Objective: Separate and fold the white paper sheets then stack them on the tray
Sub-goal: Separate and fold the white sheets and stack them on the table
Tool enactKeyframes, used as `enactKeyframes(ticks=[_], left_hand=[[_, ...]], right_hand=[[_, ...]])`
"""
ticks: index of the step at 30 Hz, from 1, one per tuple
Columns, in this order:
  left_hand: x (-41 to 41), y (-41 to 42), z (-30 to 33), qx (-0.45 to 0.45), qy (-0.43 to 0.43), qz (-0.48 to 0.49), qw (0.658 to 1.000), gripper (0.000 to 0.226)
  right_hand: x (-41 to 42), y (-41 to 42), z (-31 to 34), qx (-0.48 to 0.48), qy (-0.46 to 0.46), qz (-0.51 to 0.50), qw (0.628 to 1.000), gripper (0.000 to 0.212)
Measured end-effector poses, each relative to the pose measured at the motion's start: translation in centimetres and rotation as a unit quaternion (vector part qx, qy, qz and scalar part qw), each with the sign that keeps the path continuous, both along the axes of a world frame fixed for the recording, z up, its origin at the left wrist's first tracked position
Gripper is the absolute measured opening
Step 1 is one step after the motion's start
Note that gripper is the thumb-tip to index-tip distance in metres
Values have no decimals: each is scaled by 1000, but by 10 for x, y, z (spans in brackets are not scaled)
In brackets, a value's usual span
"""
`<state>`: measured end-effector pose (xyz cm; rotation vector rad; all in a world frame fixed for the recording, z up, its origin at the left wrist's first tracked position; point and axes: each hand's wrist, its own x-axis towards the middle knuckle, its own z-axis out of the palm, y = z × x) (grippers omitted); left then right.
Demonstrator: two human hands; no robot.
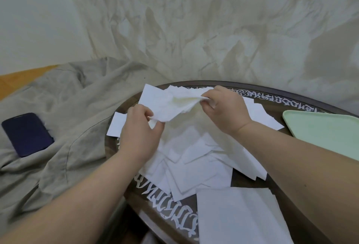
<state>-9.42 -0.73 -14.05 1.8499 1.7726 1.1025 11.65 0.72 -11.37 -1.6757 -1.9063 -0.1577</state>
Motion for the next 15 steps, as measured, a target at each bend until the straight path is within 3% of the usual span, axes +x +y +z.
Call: enactKeyframes(ticks=[2, 4, 9, 15], left_hand=[[-1, -6, 10, 18, -15, 2, 1000, 21], [1, -16, 23, 4, -49, -28, 998, 34], [13, -36, 44, -59, -198, -91, 974, 39], [21, -63, 65, 53, -250, -66, 965, 50]], right_hand=[[-4, -6, 8, 14, 34, -6, 999, 17], [-10, -13, 19, 4, 82, -14, 997, 15], [-26, -32, 43, -38, 182, -38, 982, 26], [-25, -48, 67, -67, 224, -71, 970, 14]])
